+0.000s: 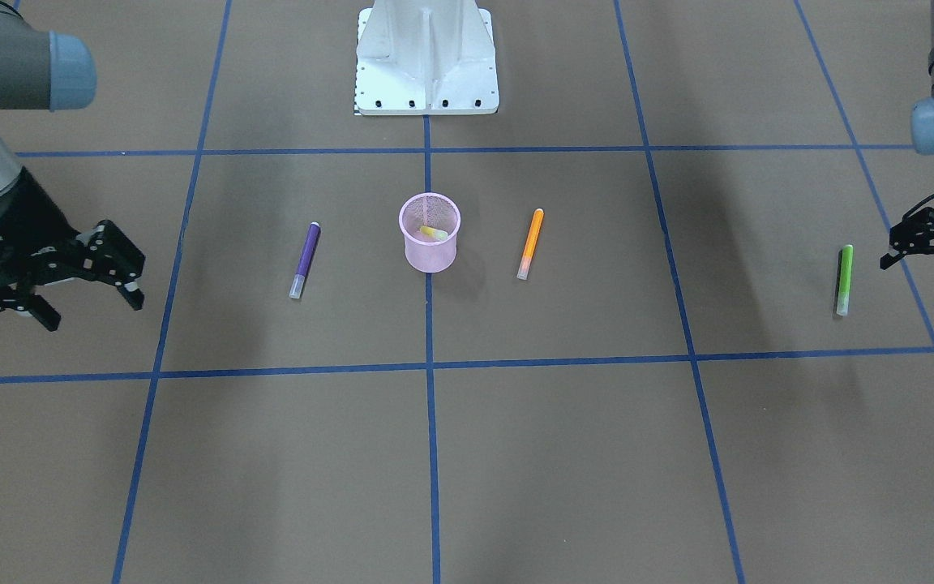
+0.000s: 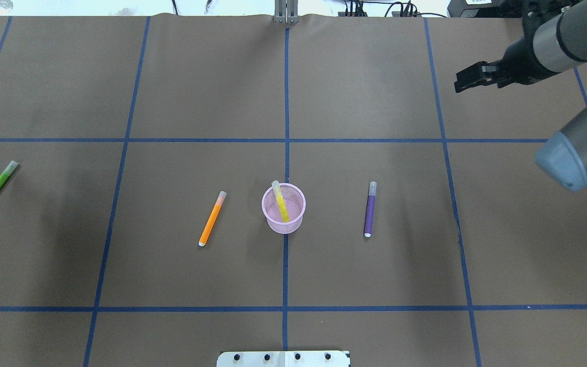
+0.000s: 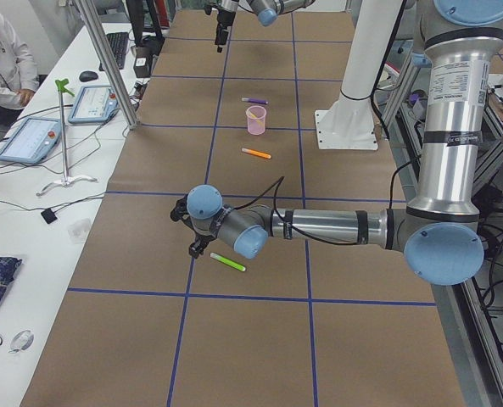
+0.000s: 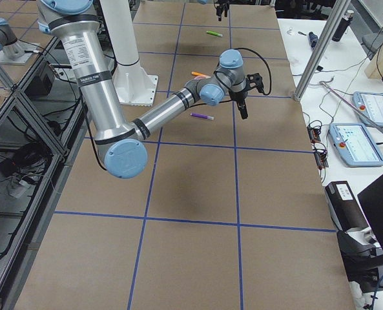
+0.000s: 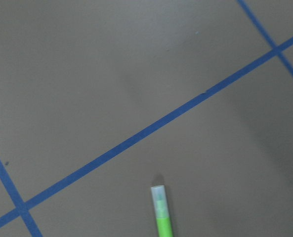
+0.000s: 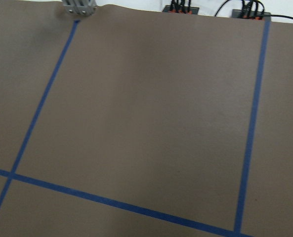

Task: Collect pens into pen holder
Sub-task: 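Withdraw the right arm while the left arm reaches toward the green marker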

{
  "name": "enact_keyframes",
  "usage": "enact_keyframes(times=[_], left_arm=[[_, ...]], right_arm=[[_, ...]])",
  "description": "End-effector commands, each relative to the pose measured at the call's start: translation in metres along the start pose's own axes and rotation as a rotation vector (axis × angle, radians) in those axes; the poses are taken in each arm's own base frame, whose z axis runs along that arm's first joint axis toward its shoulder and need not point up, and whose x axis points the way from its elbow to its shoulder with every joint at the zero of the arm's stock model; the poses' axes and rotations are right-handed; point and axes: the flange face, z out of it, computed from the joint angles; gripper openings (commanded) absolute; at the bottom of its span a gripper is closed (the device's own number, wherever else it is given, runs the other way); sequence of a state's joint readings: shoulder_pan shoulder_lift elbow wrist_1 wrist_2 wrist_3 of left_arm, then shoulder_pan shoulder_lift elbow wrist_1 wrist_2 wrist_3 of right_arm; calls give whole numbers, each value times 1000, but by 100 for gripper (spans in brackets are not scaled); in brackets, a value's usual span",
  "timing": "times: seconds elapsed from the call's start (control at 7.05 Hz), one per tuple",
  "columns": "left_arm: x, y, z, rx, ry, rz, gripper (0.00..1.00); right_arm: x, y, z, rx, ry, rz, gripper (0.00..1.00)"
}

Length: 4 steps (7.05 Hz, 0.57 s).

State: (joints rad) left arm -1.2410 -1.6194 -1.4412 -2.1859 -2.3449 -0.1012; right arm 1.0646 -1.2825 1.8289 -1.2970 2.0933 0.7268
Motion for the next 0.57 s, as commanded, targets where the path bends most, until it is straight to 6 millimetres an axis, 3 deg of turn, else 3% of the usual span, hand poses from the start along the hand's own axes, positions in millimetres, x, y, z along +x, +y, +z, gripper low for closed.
enact_keyframes(times=[0.0,0.14,0.43], left_arm=[[23,-2,50,-7,-57,-27,100],[20,5,63,-12,-51,-28,100],[22,8,64,2,-44,-12,98]], right_arm=[[86,2,-4,-55,39,-62,100],[113,0,-8,-76,22,-87,100],[123,3,-9,-77,27,-74,100]])
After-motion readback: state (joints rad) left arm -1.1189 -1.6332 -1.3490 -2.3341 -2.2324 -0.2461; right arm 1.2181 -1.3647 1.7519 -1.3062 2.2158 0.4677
